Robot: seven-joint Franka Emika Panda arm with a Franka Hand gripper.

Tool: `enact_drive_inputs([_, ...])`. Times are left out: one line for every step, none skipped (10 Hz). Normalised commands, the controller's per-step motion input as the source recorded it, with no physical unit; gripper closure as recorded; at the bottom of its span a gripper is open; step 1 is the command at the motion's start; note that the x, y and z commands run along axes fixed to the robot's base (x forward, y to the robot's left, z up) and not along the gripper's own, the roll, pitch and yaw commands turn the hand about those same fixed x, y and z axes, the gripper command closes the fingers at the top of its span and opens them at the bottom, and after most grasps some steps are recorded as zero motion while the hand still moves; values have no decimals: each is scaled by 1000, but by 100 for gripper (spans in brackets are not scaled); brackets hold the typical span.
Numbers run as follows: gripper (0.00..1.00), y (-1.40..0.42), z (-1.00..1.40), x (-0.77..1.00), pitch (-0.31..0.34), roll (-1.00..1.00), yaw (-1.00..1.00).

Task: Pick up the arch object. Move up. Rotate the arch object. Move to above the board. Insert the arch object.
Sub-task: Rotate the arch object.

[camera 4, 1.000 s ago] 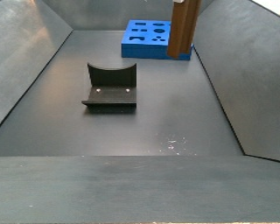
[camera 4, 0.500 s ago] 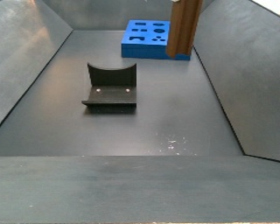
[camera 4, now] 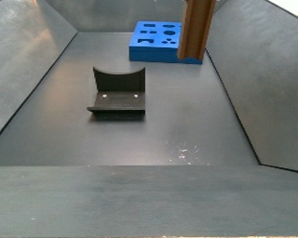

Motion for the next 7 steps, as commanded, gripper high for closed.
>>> enact_drive_inputs([100, 10, 16, 17, 115, -7, -266])
enact_drive_inputs([100, 0, -1000, 0, 114, -7, -182])
enact_drive_inputs([100, 0, -1000, 3, 108, -6, -145])
enact_drive_inputs([100, 4, -1000, 32, 52, 0, -100])
enact_drive_inputs([100, 5, -1000, 28, 18, 4, -82])
enact_drive_inputs([100, 8, -1000, 19, -20, 8, -70])
enact_drive_inputs([100, 9, -1000, 16, -34, 10, -66])
